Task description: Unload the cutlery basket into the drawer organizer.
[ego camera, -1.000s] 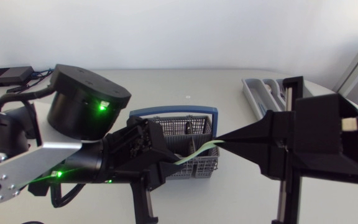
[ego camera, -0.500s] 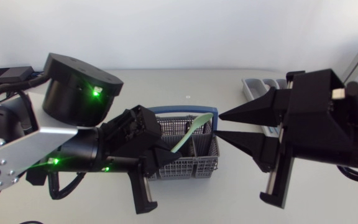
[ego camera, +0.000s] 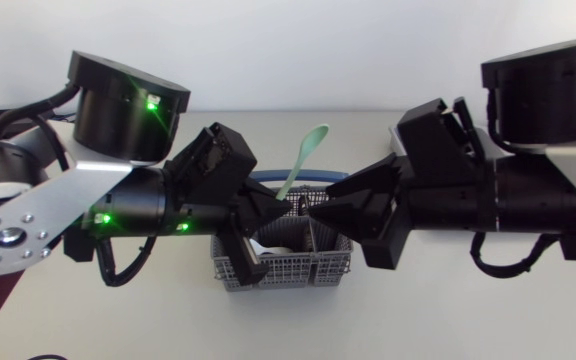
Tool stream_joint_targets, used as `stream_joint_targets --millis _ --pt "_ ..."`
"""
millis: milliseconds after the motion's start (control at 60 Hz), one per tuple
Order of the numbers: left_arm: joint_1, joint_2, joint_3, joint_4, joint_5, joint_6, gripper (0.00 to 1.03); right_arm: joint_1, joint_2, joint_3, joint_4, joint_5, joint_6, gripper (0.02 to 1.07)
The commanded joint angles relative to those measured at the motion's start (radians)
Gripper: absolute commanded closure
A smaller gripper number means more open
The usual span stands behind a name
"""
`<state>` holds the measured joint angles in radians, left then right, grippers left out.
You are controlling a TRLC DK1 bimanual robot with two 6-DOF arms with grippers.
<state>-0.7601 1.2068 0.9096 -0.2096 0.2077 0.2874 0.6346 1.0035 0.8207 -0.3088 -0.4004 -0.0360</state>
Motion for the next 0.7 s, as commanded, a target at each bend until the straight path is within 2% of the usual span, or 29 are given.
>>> stream_joint_targets --millis 0,217,267,367,683 --pt "0.008 0.036 0.035 0.021 -0.013 -0.025 1.0 0.013 0.03 0.043 0.033 -0.018 0.067 0.45" --pt "0.012 0.088 0.058 0.047 -0.014 -0.04 1.0 -0.049 0.09 0.075 0.068 -0.086 0.099 0.45" --pt "0.01 0.1 0.066 0.052 -0.014 -0.047 1.0 -0.065 0.115 0.095 0.07 -0.092 0.111 0.49" --pt "0.004 0.12 0.08 0.062 -0.025 -0.059 1.0 -0.09 0.158 0.135 0.073 -0.115 0.128 0.5" --pt "0.005 0.132 0.092 0.085 -0.064 -0.063 1.0 -0.096 0.241 0.205 0.076 -0.12 0.157 0.57"
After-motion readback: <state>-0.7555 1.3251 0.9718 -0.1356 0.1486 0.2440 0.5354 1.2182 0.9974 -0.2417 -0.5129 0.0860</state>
